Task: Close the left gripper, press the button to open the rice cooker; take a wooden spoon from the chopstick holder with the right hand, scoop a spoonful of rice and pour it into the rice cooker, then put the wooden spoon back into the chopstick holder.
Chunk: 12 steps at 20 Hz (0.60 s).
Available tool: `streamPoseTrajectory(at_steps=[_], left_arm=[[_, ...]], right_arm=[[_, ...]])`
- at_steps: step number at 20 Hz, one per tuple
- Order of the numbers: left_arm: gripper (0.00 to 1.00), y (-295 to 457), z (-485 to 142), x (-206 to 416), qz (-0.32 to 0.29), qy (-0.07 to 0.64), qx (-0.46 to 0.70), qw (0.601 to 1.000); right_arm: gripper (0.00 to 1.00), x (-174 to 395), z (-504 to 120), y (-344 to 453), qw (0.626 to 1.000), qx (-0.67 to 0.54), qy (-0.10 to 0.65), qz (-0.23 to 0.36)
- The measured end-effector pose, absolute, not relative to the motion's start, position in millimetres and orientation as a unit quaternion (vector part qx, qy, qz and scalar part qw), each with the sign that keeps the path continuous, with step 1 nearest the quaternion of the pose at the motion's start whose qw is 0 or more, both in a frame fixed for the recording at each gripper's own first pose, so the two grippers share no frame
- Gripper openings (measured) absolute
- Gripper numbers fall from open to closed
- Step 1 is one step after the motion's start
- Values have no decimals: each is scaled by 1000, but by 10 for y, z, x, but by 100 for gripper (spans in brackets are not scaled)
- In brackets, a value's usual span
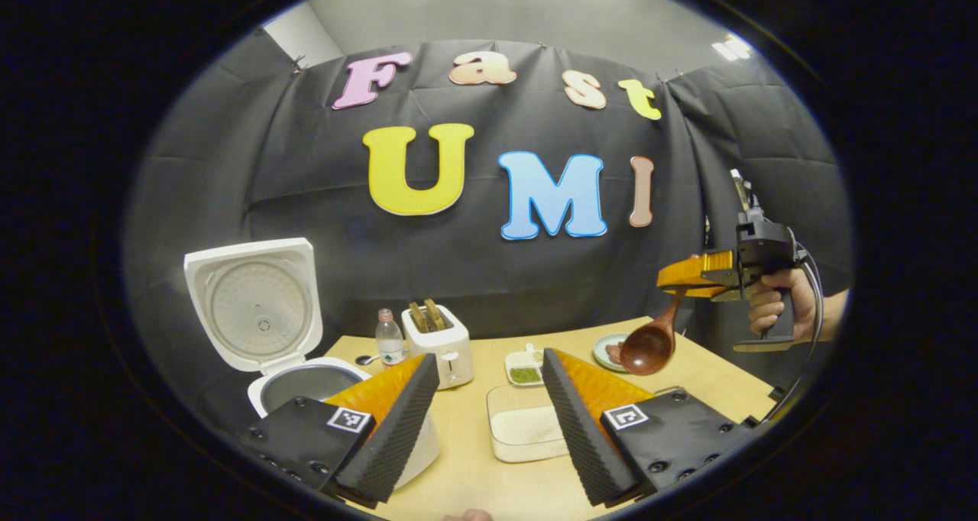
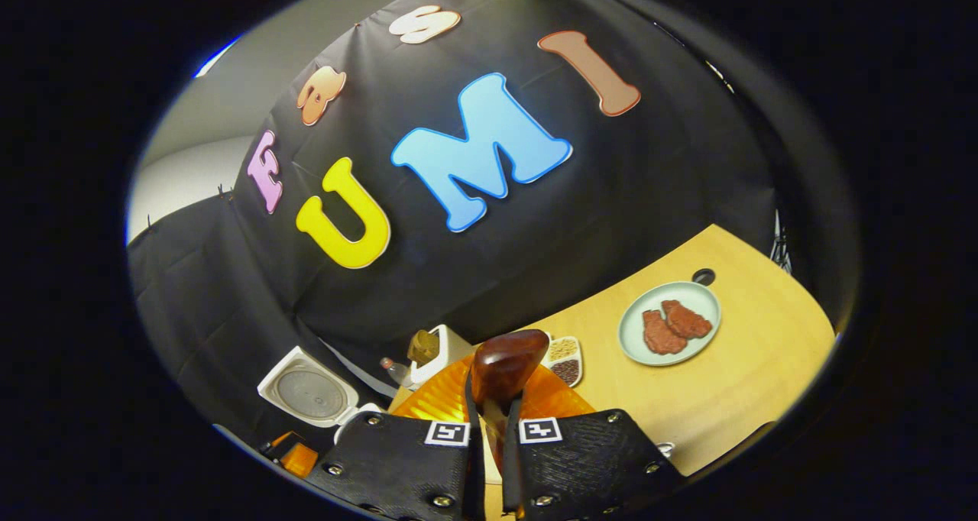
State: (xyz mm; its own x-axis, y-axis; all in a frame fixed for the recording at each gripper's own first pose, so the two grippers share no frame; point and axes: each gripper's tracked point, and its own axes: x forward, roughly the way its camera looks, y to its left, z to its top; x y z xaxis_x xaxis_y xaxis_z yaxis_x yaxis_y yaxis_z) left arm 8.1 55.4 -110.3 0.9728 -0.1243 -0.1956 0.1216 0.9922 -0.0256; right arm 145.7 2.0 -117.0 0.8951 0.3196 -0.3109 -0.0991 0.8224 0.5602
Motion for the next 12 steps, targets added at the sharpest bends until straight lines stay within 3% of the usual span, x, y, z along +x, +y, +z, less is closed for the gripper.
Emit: streamPoseTrajectory(at_steps=[8,12], left_arm=[[97,495,-1133,-6,-67,108,2,992],[97,539,-1146,-113,-60,114,-1,992]], right_arm=[[9,1044,-1826,-502,946,211,247,5],[9,991,-2243,-484,944,186,273,-9]])
